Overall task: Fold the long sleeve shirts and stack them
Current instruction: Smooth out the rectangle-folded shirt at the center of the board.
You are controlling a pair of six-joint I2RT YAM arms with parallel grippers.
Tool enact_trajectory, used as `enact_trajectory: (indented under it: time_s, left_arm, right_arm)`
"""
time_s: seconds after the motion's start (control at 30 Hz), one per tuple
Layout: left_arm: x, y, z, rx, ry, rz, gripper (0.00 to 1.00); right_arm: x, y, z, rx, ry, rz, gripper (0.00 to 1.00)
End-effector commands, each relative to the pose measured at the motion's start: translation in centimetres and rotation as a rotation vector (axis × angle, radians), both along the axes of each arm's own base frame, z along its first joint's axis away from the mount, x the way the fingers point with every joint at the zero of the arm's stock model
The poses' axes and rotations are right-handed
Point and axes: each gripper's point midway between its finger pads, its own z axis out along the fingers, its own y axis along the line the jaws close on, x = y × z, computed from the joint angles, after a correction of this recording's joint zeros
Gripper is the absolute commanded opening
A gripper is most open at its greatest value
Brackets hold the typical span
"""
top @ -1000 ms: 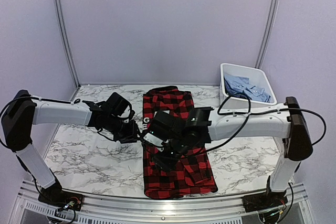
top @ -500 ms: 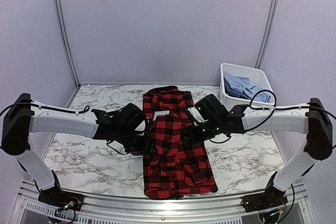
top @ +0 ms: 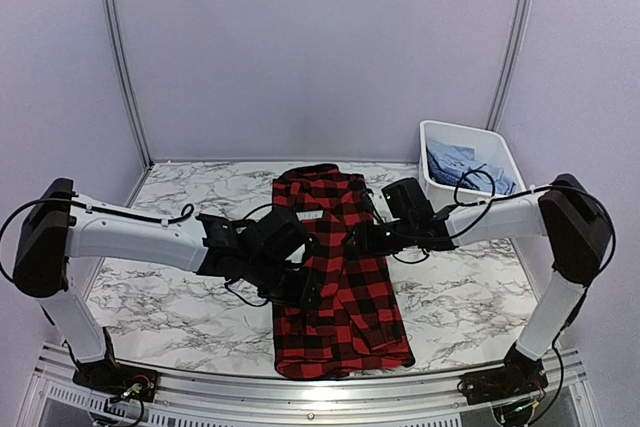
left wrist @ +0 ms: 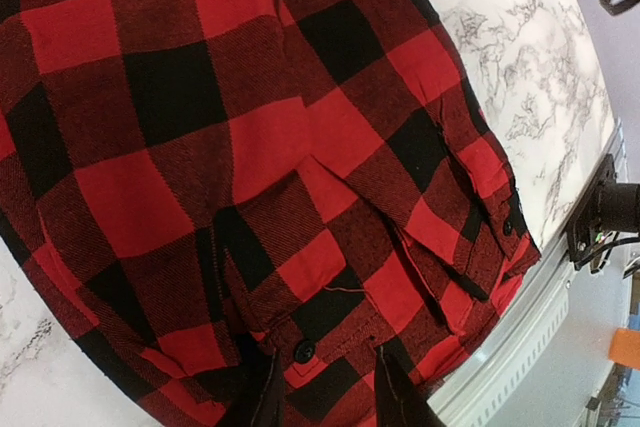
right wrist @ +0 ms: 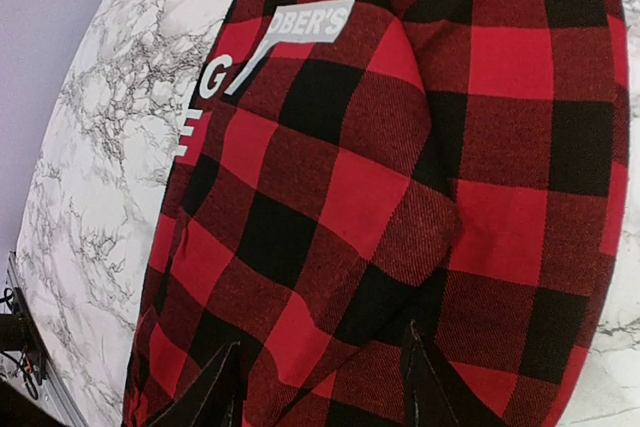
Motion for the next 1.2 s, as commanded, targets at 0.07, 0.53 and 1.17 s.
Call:
enact_trajectory:
  time_s: [0.07, 0.53, 1.17]
  left_arm:
    - [-1.7, -0.7, -0.5, 0.092, -0.04, -0.093, 0.32]
    - [-4.2, -2.7, -2.2, 0.264, -0.15, -0.248, 0.36]
    - [-3.4, -3.3, -5.8, 0.521, -0.28, -0.231, 0.3]
  right_arm:
    - [2.1, 1.3, 0.8, 0.08, -0.019, -0.016, 0.47]
    - [3.3, 1.2, -1.3, 0.073, 0.012, -0.042, 0.45]
    - [3.3, 1.4, -0.9, 0.088, 0.008, -0.028, 0.44]
